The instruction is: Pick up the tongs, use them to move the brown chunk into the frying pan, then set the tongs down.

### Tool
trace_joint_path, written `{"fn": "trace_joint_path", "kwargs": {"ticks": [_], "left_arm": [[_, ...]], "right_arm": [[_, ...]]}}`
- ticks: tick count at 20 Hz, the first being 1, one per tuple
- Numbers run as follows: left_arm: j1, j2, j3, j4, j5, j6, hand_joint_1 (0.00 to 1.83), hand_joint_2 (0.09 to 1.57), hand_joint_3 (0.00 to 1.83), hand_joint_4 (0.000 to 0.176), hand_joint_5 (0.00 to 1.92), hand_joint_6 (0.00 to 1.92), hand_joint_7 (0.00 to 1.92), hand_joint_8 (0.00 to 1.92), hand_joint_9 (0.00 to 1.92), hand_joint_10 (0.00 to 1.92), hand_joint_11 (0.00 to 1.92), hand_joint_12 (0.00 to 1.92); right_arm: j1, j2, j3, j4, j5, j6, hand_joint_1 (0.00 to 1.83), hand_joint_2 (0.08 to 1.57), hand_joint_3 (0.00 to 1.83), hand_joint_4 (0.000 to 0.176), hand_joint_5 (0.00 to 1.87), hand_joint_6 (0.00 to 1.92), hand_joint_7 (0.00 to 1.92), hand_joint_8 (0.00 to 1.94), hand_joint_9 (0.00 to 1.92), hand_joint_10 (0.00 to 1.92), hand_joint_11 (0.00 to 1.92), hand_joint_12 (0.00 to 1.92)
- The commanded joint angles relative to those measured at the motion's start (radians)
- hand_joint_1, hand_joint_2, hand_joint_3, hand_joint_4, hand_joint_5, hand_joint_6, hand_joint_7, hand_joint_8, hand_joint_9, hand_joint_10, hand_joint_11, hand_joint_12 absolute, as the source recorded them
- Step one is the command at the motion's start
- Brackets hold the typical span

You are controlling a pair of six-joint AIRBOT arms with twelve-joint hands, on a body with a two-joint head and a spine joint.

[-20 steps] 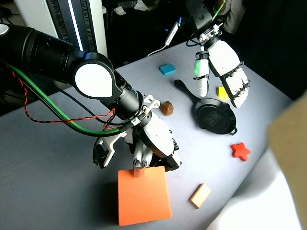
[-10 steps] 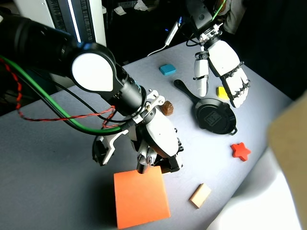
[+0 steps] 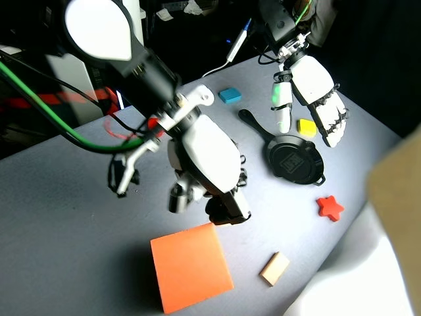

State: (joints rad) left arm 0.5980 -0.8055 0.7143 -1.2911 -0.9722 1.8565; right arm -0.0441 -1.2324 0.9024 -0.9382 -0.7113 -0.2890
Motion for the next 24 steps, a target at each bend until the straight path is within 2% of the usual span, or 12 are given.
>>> {"fn": "trace_joint_path", "kwargs": {"ticks": [1,4,6,8,10,11,12,13,18,24], "left_arm": [[0.002,0.012,0.012,0.057,-0.078,-0.007,0.02,1.29,0.00,0.037,0.09,0.00,0.15,0.00,0.15,0.00,0.00,0.45],[0.017,0.016,0.021,0.057,-0.078,-0.015,0.02,1.29,0.00,0.029,0.09,0.00,0.15,0.00,0.15,0.00,0.00,0.49],[0.023,0.018,0.026,0.057,-0.078,-0.018,0.02,1.29,0.00,0.034,0.07,0.00,0.13,0.00,0.13,0.00,0.00,0.42],[0.025,0.019,0.035,0.059,-0.078,-0.026,0.01,1.29,0.00,0.031,0.08,0.00,0.14,0.00,0.14,0.01,0.00,0.44],[0.031,0.018,0.048,0.065,-0.077,-0.038,0.03,1.29,0.00,0.035,0.07,0.00,0.13,0.00,0.13,0.00,0.00,0.45],[0.034,0.018,0.052,0.065,-0.077,-0.041,0.06,1.29,0.00,0.034,0.08,0.00,0.14,0.00,0.13,0.00,0.00,0.45],[0.036,0.018,0.056,0.065,-0.077,-0.043,0.04,1.29,0.00,0.032,0.08,0.00,0.14,0.00,0.13,0.00,0.00,0.44],[0.038,0.018,0.060,0.065,-0.077,-0.044,0.03,1.29,0.00,0.029,0.06,0.00,0.12,0.00,0.12,0.00,0.00,0.41],[0.054,0.019,0.069,0.077,-0.075,-0.060,0.03,1.29,0.00,0.035,0.07,0.00,0.15,0.00,0.14,0.00,0.00,0.48],[0.053,0.020,0.067,0.084,-0.066,-0.064,0.03,1.29,0.00,0.034,0.08,0.00,0.14,0.00,0.14,0.00,0.00,0.43]], "right_arm": [[0.006,0.005,-0.031,-0.065,0.007,0.037,1.11,1.21,0.00,0.000,0.79,1.25,1.00,0.07,0.62,0.77,0.25,1.59],[-0.005,0.002,-0.073,-0.070,-0.052,0.179,1.11,1.21,0.00,0.000,0.79,1.25,1.00,0.07,0.61,0.77,0.23,1.62],[-0.006,-0.006,-0.077,-0.073,-0.063,0.214,1.11,1.20,0.00,0.000,0.81,1.23,1.01,0.07,0.62,0.77,0.25,1.61],[-0.018,-0.021,-0.083,-0.138,-0.080,0.273,1.11,1.20,0.00,0.000,0.81,1.23,1.01,0.07,0.62,0.77,0.25,1.61],[-0.046,-0.046,-0.093,-0.268,-0.153,0.405,1.11,1.20,0.00,0.000,0.80,1.25,0.98,0.06,0.59,0.77,0.21,1.63],[-0.055,-0.053,-0.096,-0.297,-0.168,0.440,1.12,1.15,0.00,0.000,0.72,0.84,0.96,0.05,0.58,0.76,0.20,1.61],[-0.060,-0.059,-0.099,-0.299,-0.178,0.457,1.11,1.14,0.00,0.000,0.76,0.62,0.96,0.05,0.59,0.74,0.20,1.60],[-0.065,-0.064,-0.105,-0.299,-0.198,0.482,1.11,1.14,0.00,0.000,0.79,0.52,0.96,0.04,0.59,0.72,0.19,1.61],[-0.086,-0.066,-0.150,-0.305,-0.291,0.588,1.13,1.13,0.00,0.000,0.78,0.43,0.94,0.02,0.57,0.71,0.14,1.61],[-0.143,-0.091,-0.195,-0.473,-0.422,0.764,1.12,1.13,0.00,0.000,0.81,0.38,0.94,0.02,0.57,0.70,0.15,1.61]]}}
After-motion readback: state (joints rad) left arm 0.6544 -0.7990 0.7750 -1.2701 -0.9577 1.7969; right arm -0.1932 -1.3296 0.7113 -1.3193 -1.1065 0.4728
